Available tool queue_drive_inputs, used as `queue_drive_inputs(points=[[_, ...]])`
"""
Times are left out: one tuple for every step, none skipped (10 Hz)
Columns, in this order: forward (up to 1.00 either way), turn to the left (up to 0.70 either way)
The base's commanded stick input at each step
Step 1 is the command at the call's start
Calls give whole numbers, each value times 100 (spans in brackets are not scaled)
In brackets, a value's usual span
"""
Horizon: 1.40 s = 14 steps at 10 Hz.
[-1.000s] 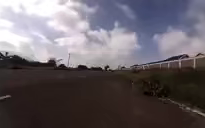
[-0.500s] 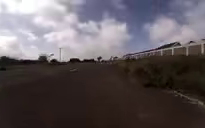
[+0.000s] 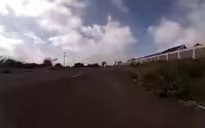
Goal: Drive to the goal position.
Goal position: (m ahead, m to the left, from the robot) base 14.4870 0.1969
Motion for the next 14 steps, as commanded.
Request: queue_drive_inputs(points=[[100, 0], [100, 0], [100, 0], [100, 0], [100, 0], [100, 0], [100, 0], [100, 0], [100, 0], [100, 0], [100, 0], [100, 0], [100, 0], [100, 0]])
